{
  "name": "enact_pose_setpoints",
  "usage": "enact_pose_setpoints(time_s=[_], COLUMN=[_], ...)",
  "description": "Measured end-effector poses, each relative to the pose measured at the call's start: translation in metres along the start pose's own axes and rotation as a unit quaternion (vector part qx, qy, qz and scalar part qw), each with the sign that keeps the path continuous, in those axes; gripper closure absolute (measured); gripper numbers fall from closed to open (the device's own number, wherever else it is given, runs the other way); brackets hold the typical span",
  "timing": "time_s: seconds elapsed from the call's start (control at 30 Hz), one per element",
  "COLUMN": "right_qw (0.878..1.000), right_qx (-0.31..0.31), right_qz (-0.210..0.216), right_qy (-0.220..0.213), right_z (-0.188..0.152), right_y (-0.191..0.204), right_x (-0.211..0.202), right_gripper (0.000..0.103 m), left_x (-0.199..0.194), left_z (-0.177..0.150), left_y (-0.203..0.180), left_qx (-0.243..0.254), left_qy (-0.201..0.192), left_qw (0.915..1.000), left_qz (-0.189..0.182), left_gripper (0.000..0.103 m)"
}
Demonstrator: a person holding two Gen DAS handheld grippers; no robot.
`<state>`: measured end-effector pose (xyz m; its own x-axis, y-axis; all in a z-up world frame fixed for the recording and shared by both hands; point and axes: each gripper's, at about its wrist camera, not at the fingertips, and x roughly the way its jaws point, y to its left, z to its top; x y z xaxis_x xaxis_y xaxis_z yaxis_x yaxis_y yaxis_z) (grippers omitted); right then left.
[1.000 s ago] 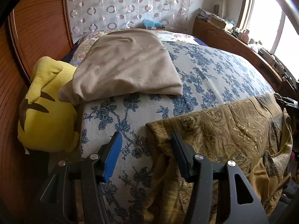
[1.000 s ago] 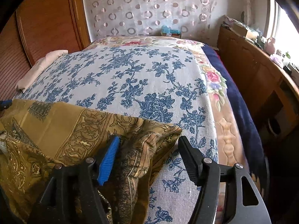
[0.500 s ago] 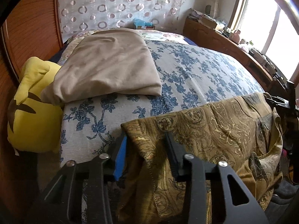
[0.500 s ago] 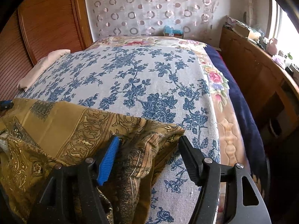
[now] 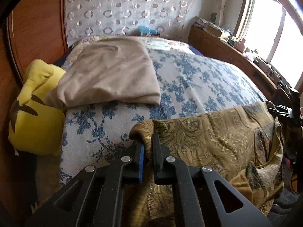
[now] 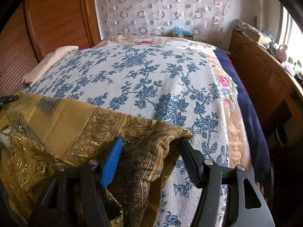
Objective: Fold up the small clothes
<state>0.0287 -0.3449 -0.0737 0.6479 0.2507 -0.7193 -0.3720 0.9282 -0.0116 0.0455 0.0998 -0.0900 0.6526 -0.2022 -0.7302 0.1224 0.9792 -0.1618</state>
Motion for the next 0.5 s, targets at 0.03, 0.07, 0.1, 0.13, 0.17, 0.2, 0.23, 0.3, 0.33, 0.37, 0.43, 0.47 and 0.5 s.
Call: enact_pose_setpoints(time_s=[0.03, 0.07, 0.1, 0.13, 0.17, 0.2, 0.23, 0.3, 0.33, 0.37, 0.43, 0.47, 0.5], right_qw=[1.000, 1.000, 1.000, 1.000, 1.000, 1.000, 1.000, 1.000, 0.999, 0.999, 0.999, 0.998, 0.997], right_qx=[-0.003, -0.004, -0.007, -0.010, -0.014, -0.018, -0.021, -0.026, -0.028, -0.029, -0.025, -0.025, -0.023], right_qz=[0.003, 0.006, 0.013, 0.017, 0.015, 0.010, 0.004, -0.007, -0.006, -0.005, 0.002, 0.004, 0.012], right_qy=[0.000, 0.000, 0.001, 0.003, 0.005, 0.007, 0.007, -0.004, -0.013, -0.022, -0.041, -0.055, -0.072], right_z=[0.000, -0.001, -0.001, -0.001, -0.001, -0.001, -0.001, -0.001, -0.001, -0.001, -0.001, 0.000, 0.002], right_y=[0.002, 0.004, 0.006, 0.008, 0.009, 0.010, 0.011, 0.014, 0.016, 0.019, 0.021, 0.023, 0.025], right_x=[-0.001, -0.001, -0.002, -0.002, -0.003, -0.004, -0.005, -0.012, -0.018, -0.022, -0.036, -0.045, -0.057], right_gripper=[0.055, 0.058, 0.068, 0.076, 0.079, 0.082, 0.087, 0.091, 0.094, 0.094, 0.095, 0.096, 0.096], left_x=[-0.004, -0.010, -0.016, -0.021, -0.028, -0.032, -0.036, -0.044, -0.049, -0.052, -0.062, -0.069, -0.079], left_z=[0.001, 0.002, 0.003, 0.004, 0.006, 0.006, 0.007, 0.009, 0.010, 0.011, 0.014, 0.015, 0.019], left_y=[-0.002, -0.004, -0.007, -0.009, -0.013, -0.016, -0.018, -0.023, -0.025, -0.026, -0.030, -0.033, -0.036], left_qx=[0.002, 0.004, 0.007, 0.009, 0.013, 0.015, 0.019, 0.025, 0.027, 0.029, 0.031, 0.032, 0.031], left_qy=[-0.007, -0.018, -0.028, -0.036, -0.045, -0.051, -0.056, -0.067, -0.073, -0.076, -0.092, -0.101, -0.113], left_qw=[1.0000, 0.9998, 0.9996, 0.9993, 0.9989, 0.9986, 0.9983, 0.9974, 0.9969, 0.9967, 0.9952, 0.9942, 0.9928], left_qz=[0.000, 0.000, -0.001, -0.001, -0.003, -0.002, -0.002, -0.005, -0.008, -0.009, -0.010, -0.015, -0.025], left_gripper=[0.096, 0.096, 0.096, 0.096, 0.096, 0.096, 0.096, 0.096, 0.096, 0.096, 0.097, 0.097, 0.097])
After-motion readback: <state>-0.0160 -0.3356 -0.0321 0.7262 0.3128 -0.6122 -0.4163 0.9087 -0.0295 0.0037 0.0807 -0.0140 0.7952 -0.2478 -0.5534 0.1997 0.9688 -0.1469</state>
